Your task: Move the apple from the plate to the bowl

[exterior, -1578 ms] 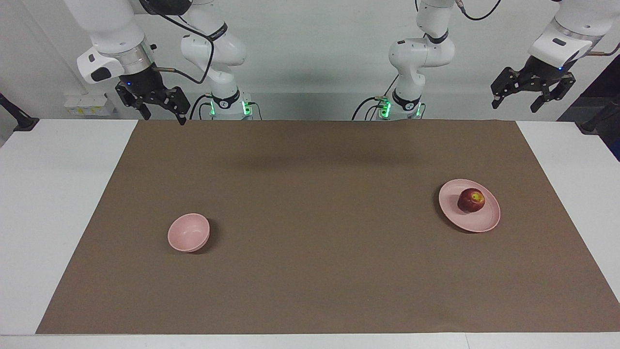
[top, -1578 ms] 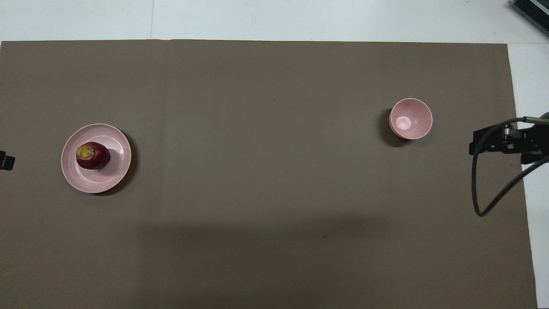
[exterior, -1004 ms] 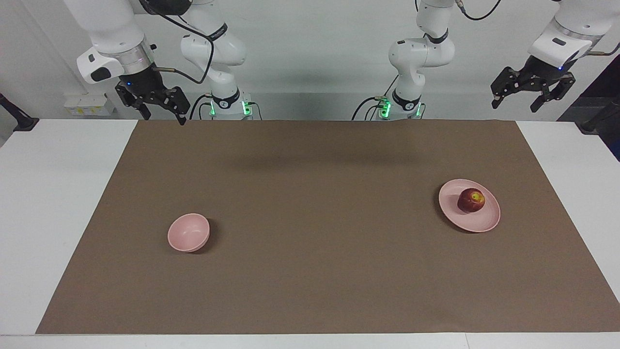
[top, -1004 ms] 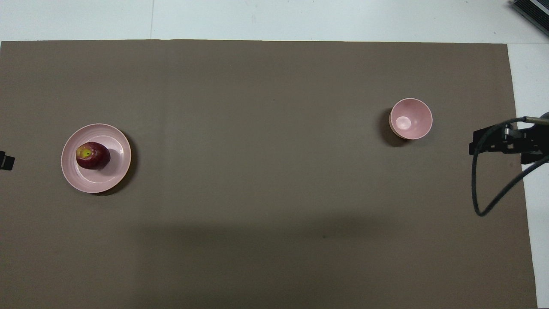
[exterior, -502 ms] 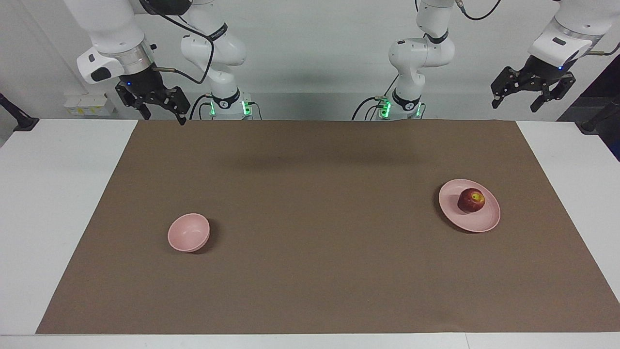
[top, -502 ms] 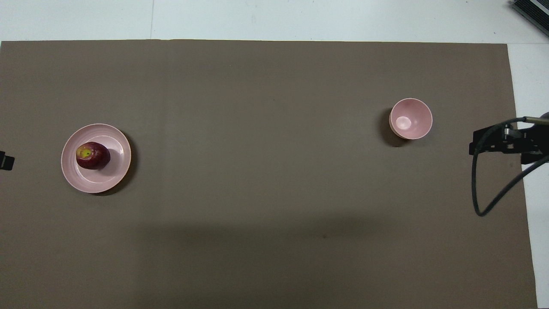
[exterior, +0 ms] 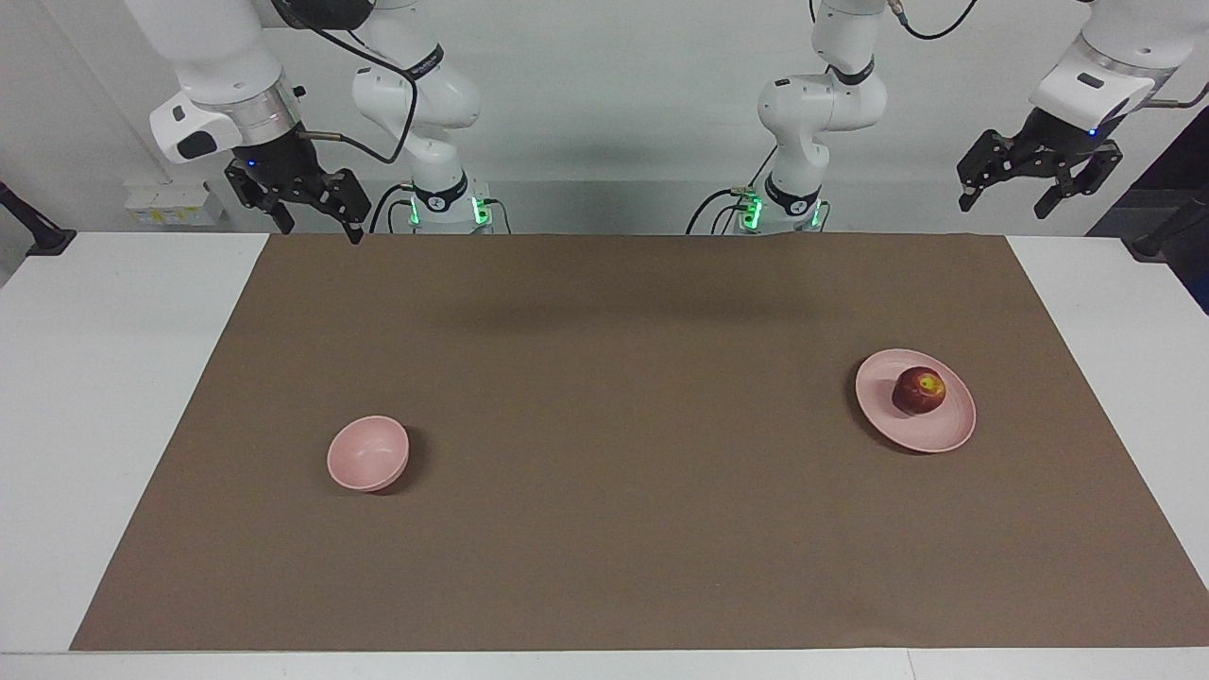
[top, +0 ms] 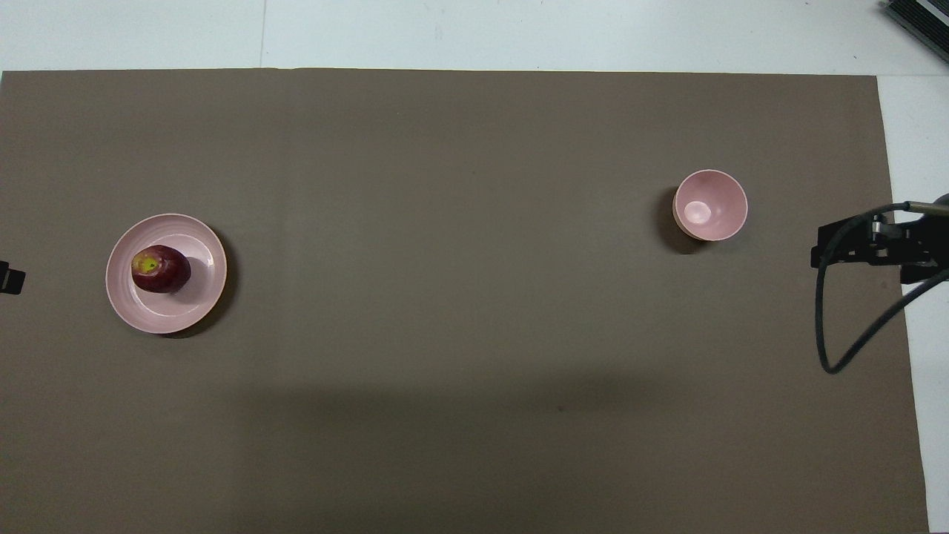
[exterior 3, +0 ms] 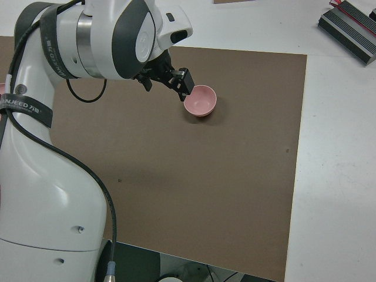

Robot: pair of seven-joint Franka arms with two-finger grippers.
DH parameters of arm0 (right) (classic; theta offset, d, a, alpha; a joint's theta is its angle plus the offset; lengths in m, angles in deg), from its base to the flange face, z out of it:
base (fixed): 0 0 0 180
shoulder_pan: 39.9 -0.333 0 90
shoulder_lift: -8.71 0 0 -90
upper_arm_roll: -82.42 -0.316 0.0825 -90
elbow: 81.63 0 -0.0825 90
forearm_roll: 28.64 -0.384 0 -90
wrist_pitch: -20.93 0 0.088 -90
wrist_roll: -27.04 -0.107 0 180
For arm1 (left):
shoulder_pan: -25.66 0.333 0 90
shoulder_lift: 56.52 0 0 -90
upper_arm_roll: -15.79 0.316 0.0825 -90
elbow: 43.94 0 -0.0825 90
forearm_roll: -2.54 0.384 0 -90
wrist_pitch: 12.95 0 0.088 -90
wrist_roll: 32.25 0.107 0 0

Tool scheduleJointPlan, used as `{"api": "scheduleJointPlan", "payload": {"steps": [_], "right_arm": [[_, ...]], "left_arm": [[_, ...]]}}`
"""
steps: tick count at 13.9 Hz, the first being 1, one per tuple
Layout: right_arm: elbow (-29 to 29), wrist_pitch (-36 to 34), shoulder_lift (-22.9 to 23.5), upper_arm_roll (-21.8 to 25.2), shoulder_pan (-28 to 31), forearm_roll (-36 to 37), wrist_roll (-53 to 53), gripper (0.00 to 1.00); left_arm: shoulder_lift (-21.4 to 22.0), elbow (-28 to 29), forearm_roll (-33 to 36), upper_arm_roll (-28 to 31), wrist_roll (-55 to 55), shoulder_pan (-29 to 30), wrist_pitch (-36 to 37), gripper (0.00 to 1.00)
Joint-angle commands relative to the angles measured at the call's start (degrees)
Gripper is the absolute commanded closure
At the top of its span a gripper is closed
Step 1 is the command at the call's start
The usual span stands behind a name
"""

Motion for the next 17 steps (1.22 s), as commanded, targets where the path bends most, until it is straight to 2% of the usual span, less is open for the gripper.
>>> {"api": "scheduleJointPlan", "payload": {"steps": [1,17], "right_arm": [[-1.03,0.16,-1.18,-0.25,0.93,-1.08,1.87,0.0],[-1.12,-0.01,-1.09,-0.16,1.19,-0.56,1.79,0.0]], "left_arm": [[0.61,0.25,-0.4,0.6,-0.38,-0.77,-0.05,0.0],[0.7,0.34,-0.48,0.43,-0.47,-2.52,0.21,0.0]]}}
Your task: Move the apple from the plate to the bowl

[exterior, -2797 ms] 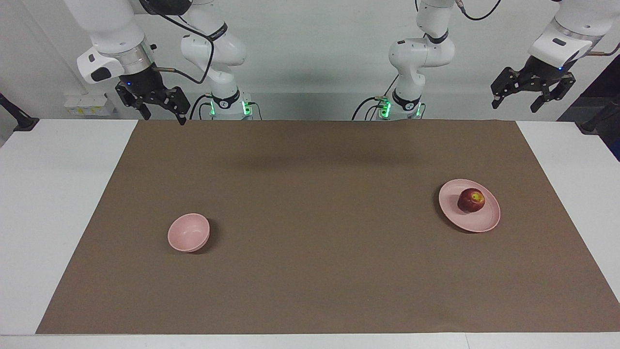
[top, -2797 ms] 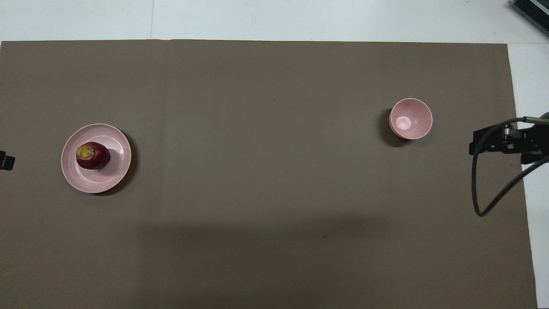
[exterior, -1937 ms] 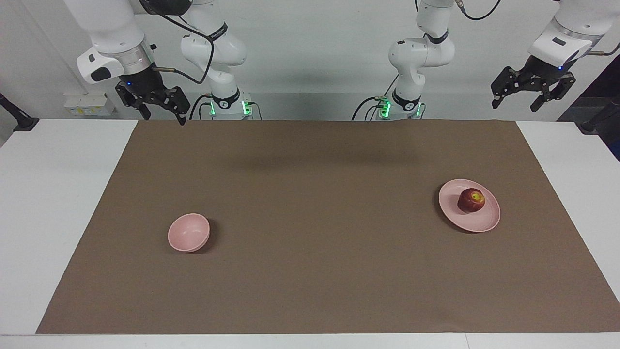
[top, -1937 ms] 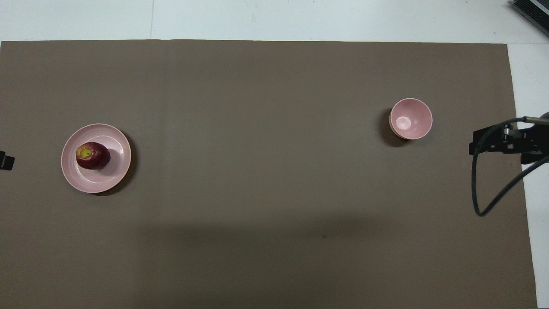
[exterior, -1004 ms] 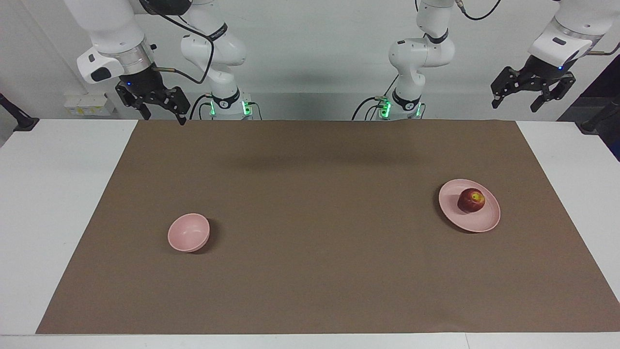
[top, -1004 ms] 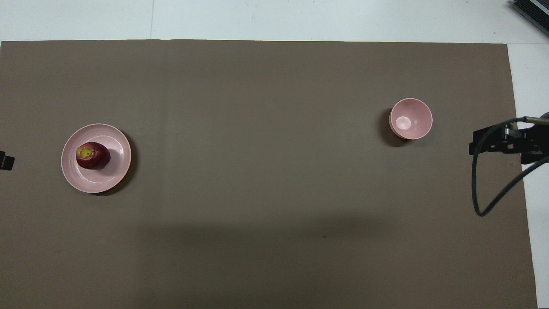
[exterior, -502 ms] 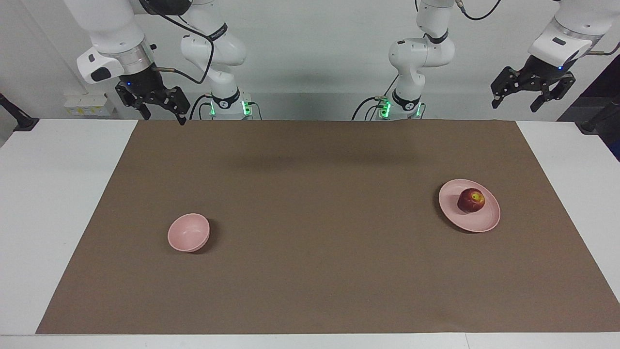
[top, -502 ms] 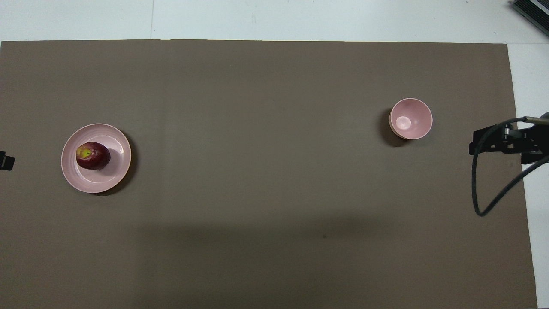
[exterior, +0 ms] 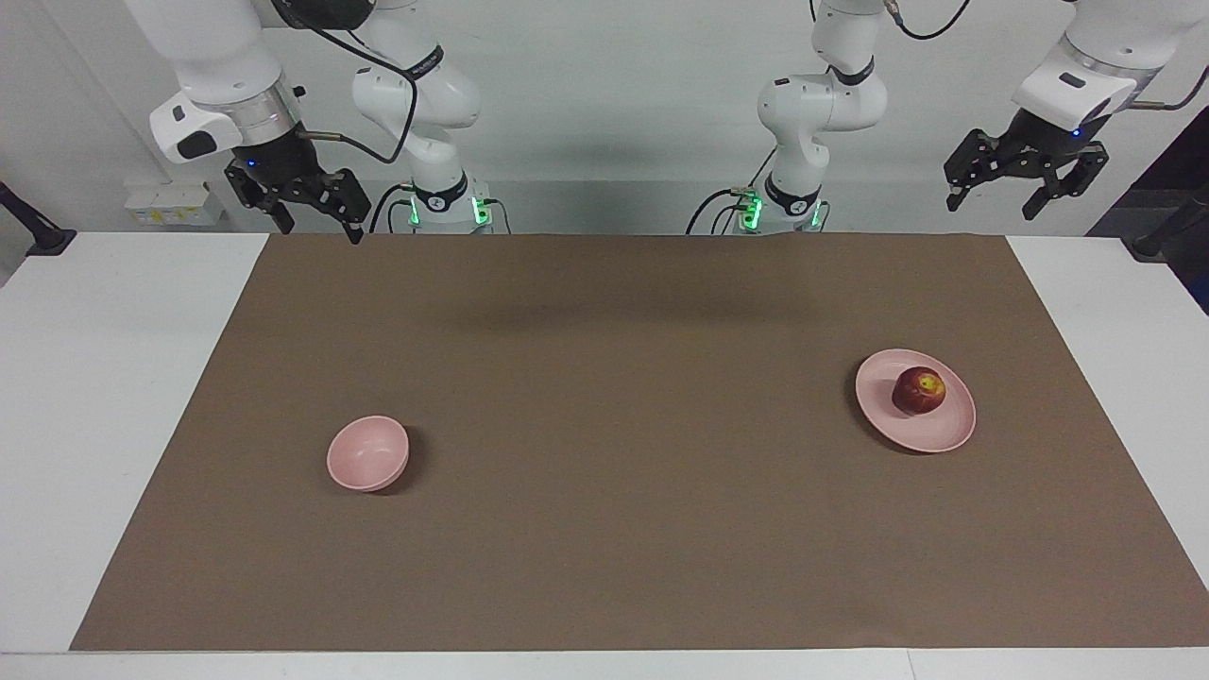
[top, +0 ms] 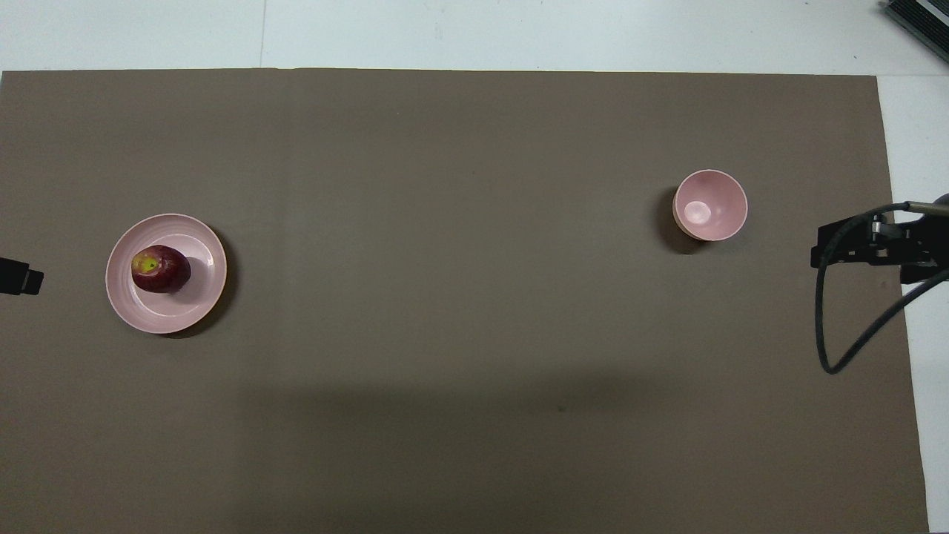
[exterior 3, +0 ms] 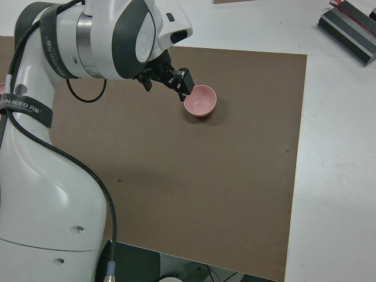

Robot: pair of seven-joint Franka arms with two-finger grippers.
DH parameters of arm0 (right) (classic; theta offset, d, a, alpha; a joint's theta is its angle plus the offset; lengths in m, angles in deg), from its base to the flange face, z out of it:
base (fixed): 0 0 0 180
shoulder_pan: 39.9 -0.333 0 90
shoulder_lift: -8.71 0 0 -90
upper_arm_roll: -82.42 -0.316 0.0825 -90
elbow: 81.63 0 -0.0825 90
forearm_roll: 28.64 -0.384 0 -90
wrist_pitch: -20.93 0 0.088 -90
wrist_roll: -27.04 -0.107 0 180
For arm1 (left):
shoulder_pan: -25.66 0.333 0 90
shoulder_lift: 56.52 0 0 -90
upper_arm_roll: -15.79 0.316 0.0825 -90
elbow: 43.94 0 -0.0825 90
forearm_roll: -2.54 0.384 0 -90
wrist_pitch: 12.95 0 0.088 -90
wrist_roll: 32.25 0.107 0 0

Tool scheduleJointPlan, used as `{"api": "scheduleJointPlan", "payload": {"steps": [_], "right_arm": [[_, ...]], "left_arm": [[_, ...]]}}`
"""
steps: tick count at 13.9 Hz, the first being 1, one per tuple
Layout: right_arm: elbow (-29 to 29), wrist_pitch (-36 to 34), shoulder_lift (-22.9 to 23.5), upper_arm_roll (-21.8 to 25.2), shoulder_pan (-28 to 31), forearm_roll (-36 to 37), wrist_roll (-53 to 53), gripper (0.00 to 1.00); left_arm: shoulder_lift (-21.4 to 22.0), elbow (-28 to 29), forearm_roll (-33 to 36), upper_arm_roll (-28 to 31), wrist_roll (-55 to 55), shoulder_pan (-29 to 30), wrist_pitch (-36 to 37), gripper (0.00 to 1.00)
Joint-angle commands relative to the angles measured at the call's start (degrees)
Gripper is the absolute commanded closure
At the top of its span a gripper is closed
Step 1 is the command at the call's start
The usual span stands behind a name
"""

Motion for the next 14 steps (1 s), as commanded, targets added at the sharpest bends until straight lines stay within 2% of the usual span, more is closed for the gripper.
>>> {"api": "scheduleJointPlan", "payload": {"steps": [1,10,14], "right_arm": [[-1.12,-0.02,-1.09,-0.17,1.52,-0.55,1.79,0.0],[-1.03,0.69,-0.82,-0.25,1.7,-0.11,0.92,0.0],[-1.47,-0.54,-1.09,-0.43,0.91,-1.51,-12.78,0.0]], "left_arm": [[0.68,0.34,-0.33,0.56,-0.23,-0.88,0.16,0.0],[0.68,0.51,-0.32,0.56,-0.14,-0.88,-0.01,0.0],[0.68,0.51,-0.32,0.64,-0.93,-0.88,0.08,0.0]]}}
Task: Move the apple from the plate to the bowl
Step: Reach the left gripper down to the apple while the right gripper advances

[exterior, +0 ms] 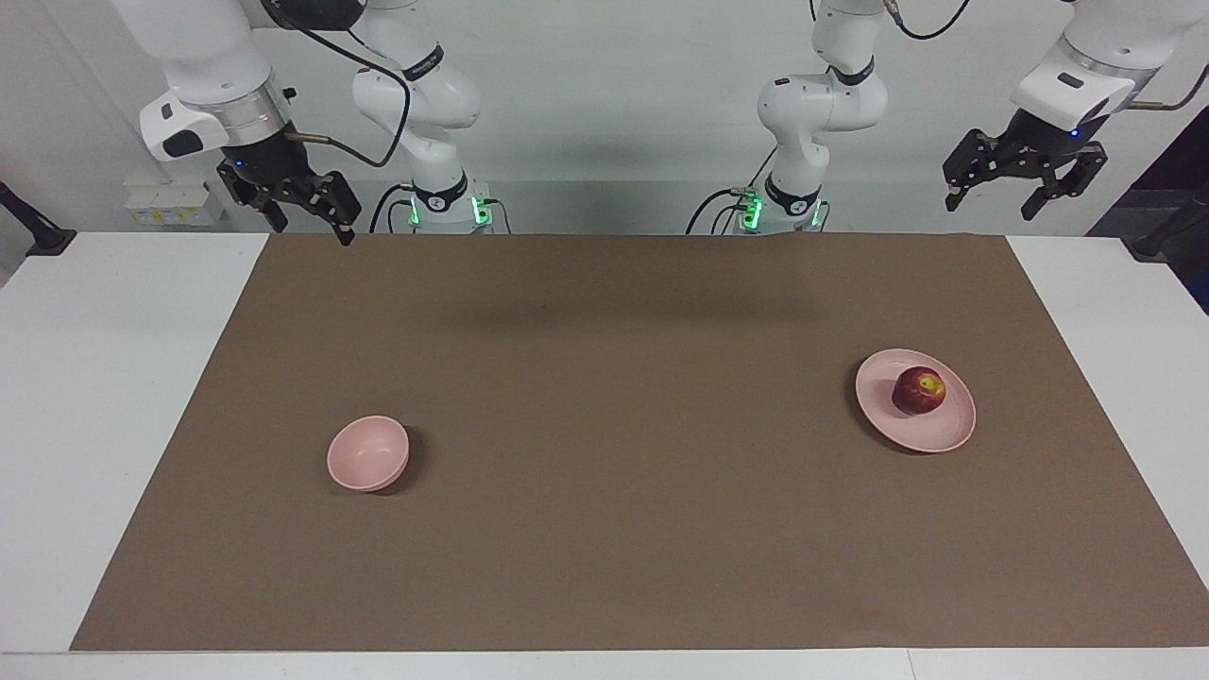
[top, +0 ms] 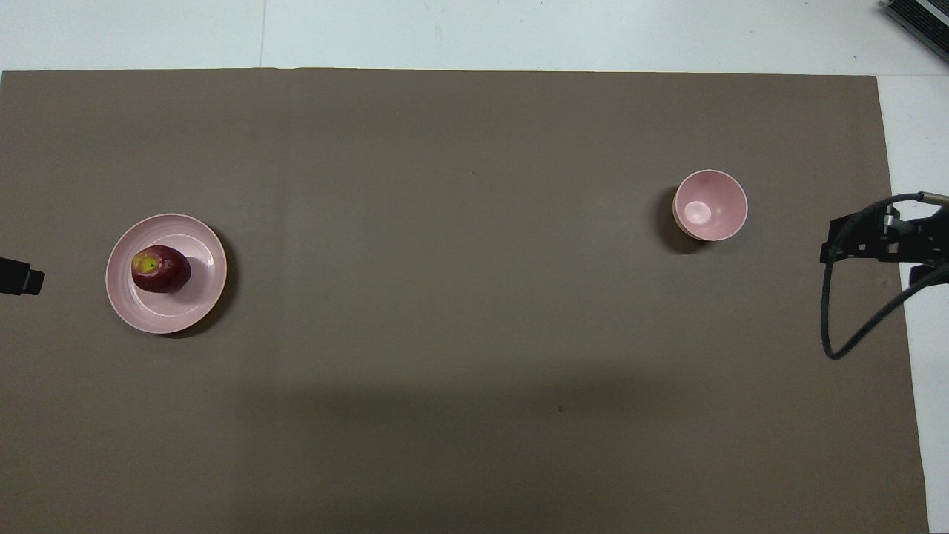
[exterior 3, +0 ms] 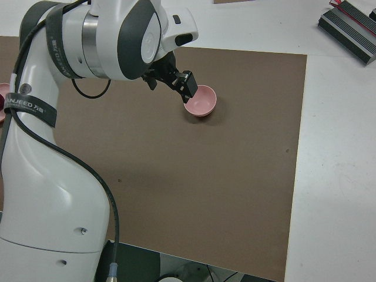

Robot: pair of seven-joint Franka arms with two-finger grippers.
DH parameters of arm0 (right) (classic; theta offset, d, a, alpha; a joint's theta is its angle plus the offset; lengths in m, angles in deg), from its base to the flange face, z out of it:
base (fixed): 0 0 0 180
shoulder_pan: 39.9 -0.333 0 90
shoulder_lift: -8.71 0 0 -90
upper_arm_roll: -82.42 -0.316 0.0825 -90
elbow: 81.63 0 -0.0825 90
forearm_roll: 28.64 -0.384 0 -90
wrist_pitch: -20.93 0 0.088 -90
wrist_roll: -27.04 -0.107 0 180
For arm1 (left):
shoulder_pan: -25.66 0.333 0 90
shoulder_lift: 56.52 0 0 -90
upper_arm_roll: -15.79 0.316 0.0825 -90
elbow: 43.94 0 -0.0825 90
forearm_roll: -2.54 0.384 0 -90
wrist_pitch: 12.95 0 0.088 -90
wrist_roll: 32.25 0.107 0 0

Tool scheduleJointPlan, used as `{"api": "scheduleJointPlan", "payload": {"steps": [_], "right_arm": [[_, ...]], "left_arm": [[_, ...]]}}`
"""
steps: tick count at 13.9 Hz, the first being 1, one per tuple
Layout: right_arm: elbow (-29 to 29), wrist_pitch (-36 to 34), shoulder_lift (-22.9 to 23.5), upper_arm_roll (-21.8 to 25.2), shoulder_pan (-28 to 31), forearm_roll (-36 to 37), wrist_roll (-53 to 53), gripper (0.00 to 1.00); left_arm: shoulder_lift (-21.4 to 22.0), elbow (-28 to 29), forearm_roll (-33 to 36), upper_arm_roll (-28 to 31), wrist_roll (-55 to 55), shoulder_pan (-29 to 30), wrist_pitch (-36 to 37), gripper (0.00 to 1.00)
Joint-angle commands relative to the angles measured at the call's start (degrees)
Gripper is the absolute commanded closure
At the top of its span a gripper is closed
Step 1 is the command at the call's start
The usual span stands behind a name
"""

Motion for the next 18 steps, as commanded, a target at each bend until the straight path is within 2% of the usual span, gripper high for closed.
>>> {"api": "scheduleJointPlan", "payload": {"steps": [1,5,9,14,18], "right_arm": [[-1.68,-1.1,-1.09,-0.36,0.2,-3.51,-6.64,0.0],[-3.78,-2.51,-0.74,-0.27,0.9,-7.91,-16.14,0.0],[-6.94,-1.28,-0.47,-0.36,0.2,-9.06,-19.64,0.0],[-10.82,2.23,0.58,-0.36,0.29,-19.67,-24.66,0.0],[-13.54,3.2,4.26,-0.27,0.99,-29.78,-26.52,0.0]], "left_arm": [[0.68,0.58,-0.4,0.57,-0.65,-0.84,-0.1,0.0],[0.33,1.63,-0.4,0.57,-0.21,-0.84,-4.74,0.0],[0.07,7.5,-0.4,0.65,-0.03,-0.67,-12.91,0.0],[-1.69,17.95,-0.4,0.65,0.32,0.21,-27.32,0.0],[-2.48,24.91,-0.4,0.65,5.84,3.1,-35.59,0.0]]}}
